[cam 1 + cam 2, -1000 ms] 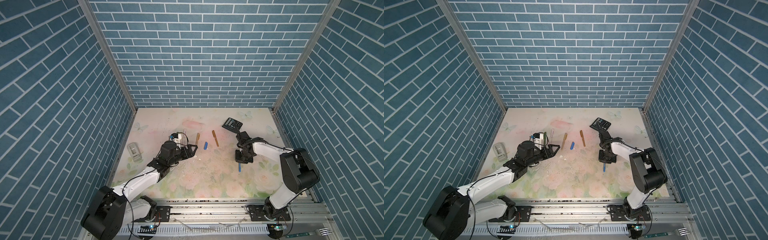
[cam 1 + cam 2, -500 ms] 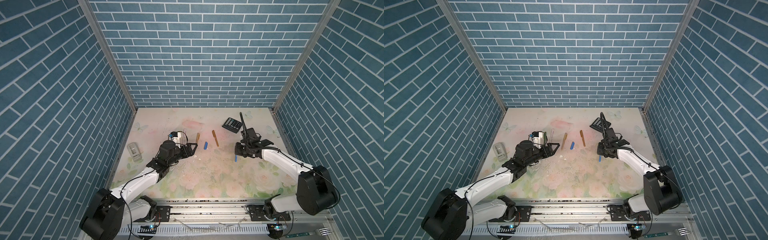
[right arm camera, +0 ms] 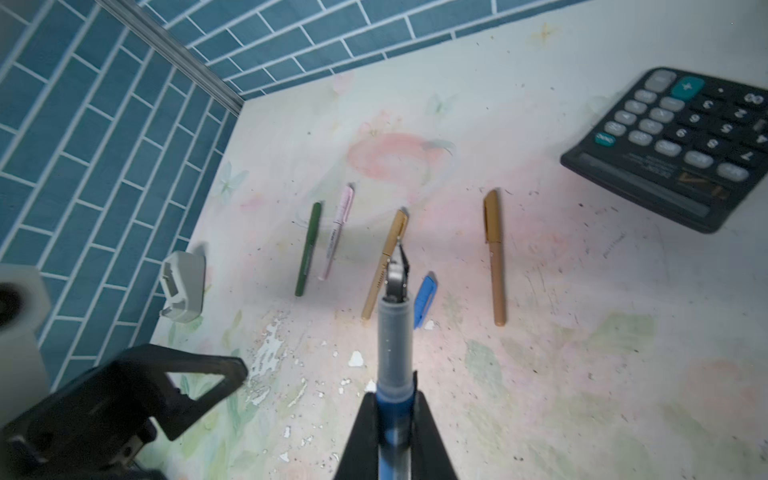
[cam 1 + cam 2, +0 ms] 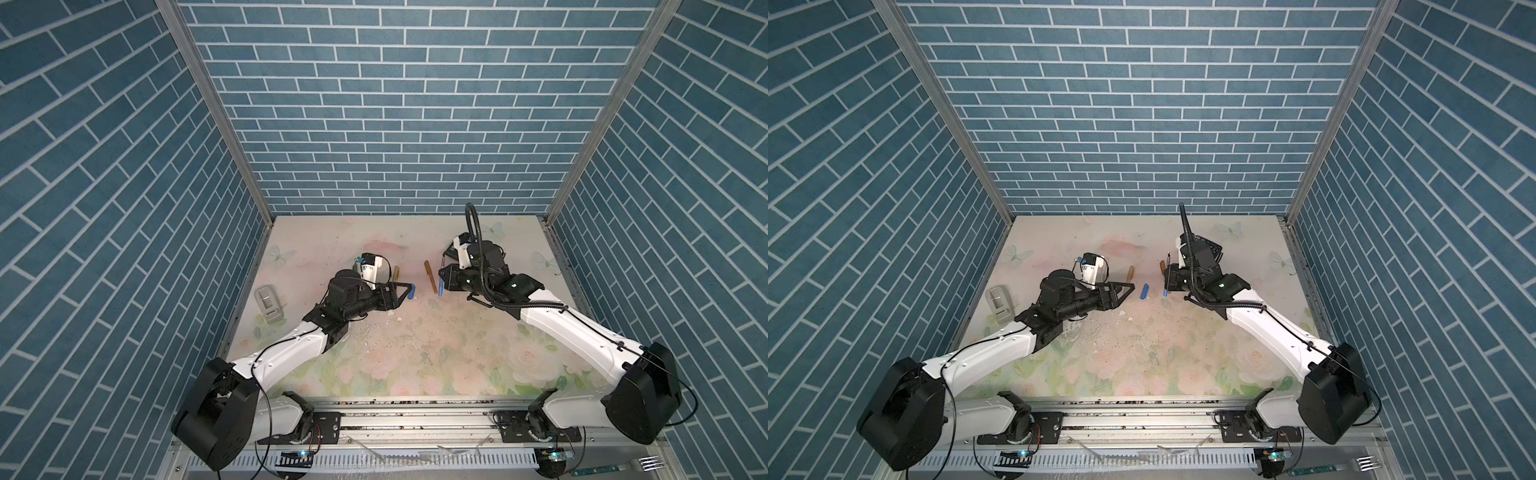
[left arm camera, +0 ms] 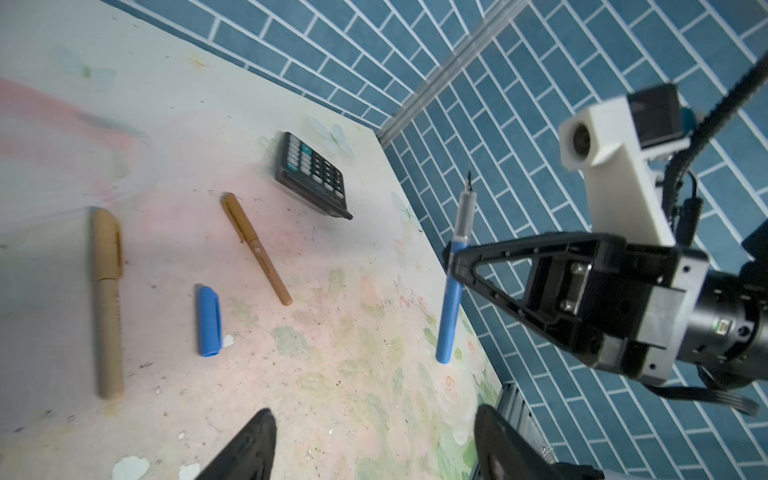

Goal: Insert the pens into the pen caps
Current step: 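Pass the blue pen from the right gripper into the left gripper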

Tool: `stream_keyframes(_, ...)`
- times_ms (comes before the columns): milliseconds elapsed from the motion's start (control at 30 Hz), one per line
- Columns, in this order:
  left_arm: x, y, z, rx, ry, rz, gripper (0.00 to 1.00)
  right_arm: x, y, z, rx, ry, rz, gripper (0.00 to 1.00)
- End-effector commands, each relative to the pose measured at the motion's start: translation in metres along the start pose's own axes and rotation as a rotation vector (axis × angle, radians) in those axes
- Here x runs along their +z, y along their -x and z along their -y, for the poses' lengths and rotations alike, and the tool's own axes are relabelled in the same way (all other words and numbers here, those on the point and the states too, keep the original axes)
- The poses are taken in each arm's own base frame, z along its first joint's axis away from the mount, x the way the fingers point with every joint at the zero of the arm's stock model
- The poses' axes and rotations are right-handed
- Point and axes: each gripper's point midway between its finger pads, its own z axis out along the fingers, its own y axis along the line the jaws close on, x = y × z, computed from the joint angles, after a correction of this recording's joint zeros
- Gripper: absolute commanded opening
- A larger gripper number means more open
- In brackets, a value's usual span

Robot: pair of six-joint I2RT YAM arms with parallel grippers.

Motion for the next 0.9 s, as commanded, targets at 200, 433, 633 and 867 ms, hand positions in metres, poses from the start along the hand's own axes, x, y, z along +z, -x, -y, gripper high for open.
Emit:
stream_keyframes(200,0.018,-0.003,0.030,0.074,-0.117,-0.061,0.67,-0.018,0.024,-0.043,0.014,0.142,0.077,0.08)
stream_keyframes(433,0.032,0.000,0.046,0.079,-0.187,-0.083,0.58,-0.016,0.014,-0.061,0.023,0.207,0.041,0.08)
stream_keyframes(633,0.039,0.001,0.047,0.069,-0.190,-0.083,0.50,-0.019,0.011,-0.067,0.015,0.218,0.042,0.08)
stream_keyframes(867,0.041,0.001,0.045,0.075,-0.183,-0.076,0.39,-0.019,0.006,-0.071,0.020,0.232,0.032,0.07)
